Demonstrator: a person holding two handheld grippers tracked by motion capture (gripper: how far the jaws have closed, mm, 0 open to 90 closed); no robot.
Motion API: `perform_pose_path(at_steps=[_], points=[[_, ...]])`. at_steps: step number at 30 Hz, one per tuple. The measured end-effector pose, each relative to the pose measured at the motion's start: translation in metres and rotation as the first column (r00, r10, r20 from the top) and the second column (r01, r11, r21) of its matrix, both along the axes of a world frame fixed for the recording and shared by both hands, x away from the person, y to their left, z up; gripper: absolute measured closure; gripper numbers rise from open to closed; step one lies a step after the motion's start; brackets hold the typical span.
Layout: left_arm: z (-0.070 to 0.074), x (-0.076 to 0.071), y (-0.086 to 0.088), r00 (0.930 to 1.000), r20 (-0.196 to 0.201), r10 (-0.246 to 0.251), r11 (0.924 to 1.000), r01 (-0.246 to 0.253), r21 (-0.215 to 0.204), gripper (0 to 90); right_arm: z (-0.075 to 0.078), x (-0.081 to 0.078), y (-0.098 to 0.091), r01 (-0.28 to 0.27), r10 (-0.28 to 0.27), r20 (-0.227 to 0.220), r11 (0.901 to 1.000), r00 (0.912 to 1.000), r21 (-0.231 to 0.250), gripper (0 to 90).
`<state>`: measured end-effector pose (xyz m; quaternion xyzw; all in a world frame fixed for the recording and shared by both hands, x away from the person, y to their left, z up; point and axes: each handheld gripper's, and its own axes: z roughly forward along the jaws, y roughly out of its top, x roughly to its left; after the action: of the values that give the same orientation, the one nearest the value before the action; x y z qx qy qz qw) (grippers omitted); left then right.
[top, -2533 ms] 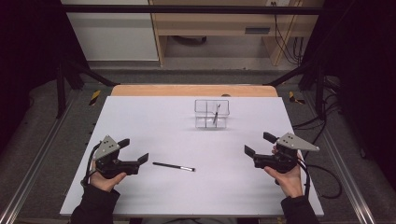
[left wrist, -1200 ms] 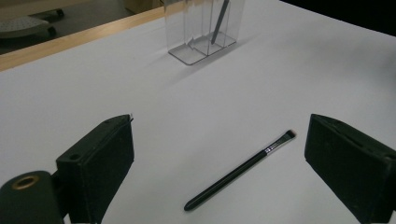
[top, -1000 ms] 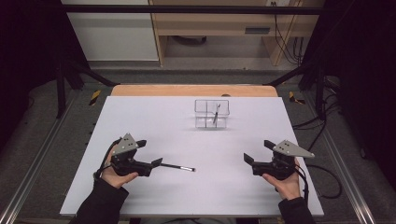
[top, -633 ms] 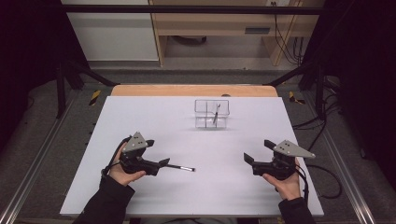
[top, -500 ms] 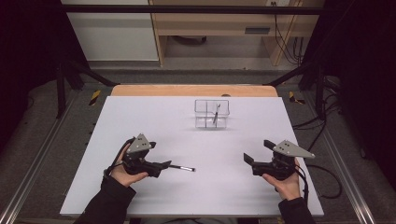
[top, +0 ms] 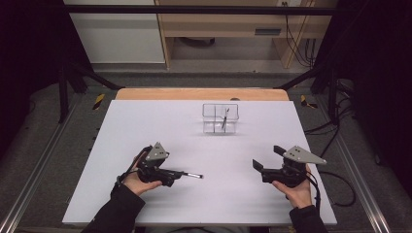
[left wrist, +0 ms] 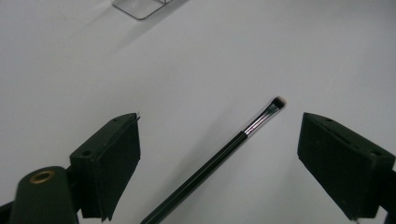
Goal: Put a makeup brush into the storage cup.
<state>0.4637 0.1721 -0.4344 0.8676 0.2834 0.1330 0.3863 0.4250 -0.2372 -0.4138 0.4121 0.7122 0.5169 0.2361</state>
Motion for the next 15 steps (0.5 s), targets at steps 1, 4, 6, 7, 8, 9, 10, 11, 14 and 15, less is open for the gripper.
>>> perform_pose_path(at_steps=[1, 4, 6, 7, 8, 9, 10, 11, 14, 15], points=[[-0.002, 0.0, -0.002, 1.0, -0.004, -0.003, 1.0, 0.003, 0.006, 13.0, 0.0, 0.0, 0.0, -0.001, 0.001, -0.002, 1.0, 1.0, 0.003, 6.3], [-0.006, 0.001, -0.006, 0.9998, -0.011, -0.015, 0.9995, 0.015, 0.027, 14.3, -0.001, 0.0, 0.001, -0.004, 0.004, -0.004, 1.0, 1.0, 0.0, 6.3], [-0.008, 0.001, -0.008, 0.9997, -0.013, -0.018, 0.999, 0.019, 0.04, 14.5, -0.001, 0.0, 0.001, -0.007, 0.007, -0.006, 1.0, 1.0, -0.002, 6.3], [-0.01, 0.002, -0.009, 0.9997, -0.018, -0.018, 0.9988, 0.019, 0.046, 14.8, -0.001, 0.0, 0.001, -0.007, 0.007, -0.008, 1.0, 0.9999, -0.003, 6.3], [-0.011, 0.003, -0.009, 0.9996, -0.019, -0.023, 0.9983, 0.024, 0.054, 15.3, -0.002, 0.0, 0.001, -0.006, 0.006, -0.007, 1.0, 1.0, -0.003, 6.5], [-0.013, 0.003, -0.01, 0.9994, -0.025, -0.023, 0.9981, 0.024, 0.057, 15.8, -0.002, 0.0, 0.001, -0.005, 0.005, -0.005, 1.0, 1.0, -0.004, 6.6], [-0.014, 0.004, -0.011, 0.9992, -0.031, -0.027, 0.9977, 0.029, 0.061, 16.4, -0.002, 0.001, 0.001, -0.005, 0.005, -0.003, 1.0, 1.0, -0.005, 6.6], [-0.016, 0.004, -0.012, 0.9989, -0.036, -0.029, 0.997, 0.032, 0.071, 17.2, -0.002, 0.001, 0.001, -0.003, 0.003, -0.003, 1.0, 1.0, -0.004, 6.6], [-0.02, 0.006, -0.015, 0.9982, -0.047, -0.037, 0.9954, 0.041, 0.087, 19.1, -0.002, 0.001, 0.001, -0.003, 0.003, -0.005, 1.0, 1.0, -0.001, 6.7], [-0.022, 0.006, -0.016, 0.9983, -0.046, -0.036, 0.9956, 0.039, 0.085, 19.6, -0.002, 0.001, 0.001, -0.004, 0.004, -0.005, 1.0, 1.0, -0.002, 6.7]])
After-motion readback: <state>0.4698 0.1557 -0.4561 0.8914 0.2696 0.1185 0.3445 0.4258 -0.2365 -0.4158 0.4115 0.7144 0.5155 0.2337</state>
